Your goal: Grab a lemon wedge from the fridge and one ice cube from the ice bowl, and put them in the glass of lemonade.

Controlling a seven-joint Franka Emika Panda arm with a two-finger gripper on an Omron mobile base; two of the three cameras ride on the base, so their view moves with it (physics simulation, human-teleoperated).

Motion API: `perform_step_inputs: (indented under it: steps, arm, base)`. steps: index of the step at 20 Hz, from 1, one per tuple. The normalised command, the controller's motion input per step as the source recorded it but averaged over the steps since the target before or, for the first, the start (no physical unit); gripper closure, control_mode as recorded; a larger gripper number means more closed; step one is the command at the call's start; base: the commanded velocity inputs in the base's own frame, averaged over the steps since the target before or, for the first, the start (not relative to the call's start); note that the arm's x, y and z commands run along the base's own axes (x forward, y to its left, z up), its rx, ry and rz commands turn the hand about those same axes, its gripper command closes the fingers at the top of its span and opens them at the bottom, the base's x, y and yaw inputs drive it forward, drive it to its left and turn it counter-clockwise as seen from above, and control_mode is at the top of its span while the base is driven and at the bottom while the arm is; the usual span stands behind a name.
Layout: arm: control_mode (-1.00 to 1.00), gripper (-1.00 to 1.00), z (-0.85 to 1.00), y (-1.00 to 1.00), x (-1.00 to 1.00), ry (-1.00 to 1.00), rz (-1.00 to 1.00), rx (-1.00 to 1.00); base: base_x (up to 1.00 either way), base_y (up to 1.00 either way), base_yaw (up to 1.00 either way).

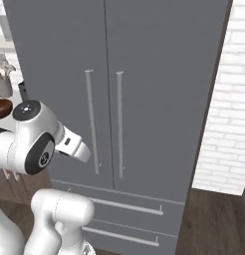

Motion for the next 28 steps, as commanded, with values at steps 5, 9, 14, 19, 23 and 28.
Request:
perform_step_inputs:
  steps: [5,9,14,19,23,28]
  arm:
    - [1.00,-1.00,0.00,0.00,0.00,0.00,0.00,0.00]
    - [1.00,-1.00,0.00,0.00,0.00,0.00,0.00,0.00]
    - [1.00,-1.00,0.00,0.00,0.00,0.00,0.00,0.00]
    - [1.00,-1.00,0.00,0.00,0.00,0.00,0.00,0.00]
    - [1.00,-1.00,0.00,0.00,0.00,0.00,0.00,0.00]
    - [1.00,-1.00,0.00,0.00,0.00,0.00,0.00,0.00]
  base:
    - [0.00,-0.47,0.04]
    - [-0.03,-0.08,0.01]
    - [-0.46,0.01,0.00]
    - [-0.57,0.02,0.00]
    - [-0.17,0.10,0.00]
    - [-0.03,0.22,-0.02]
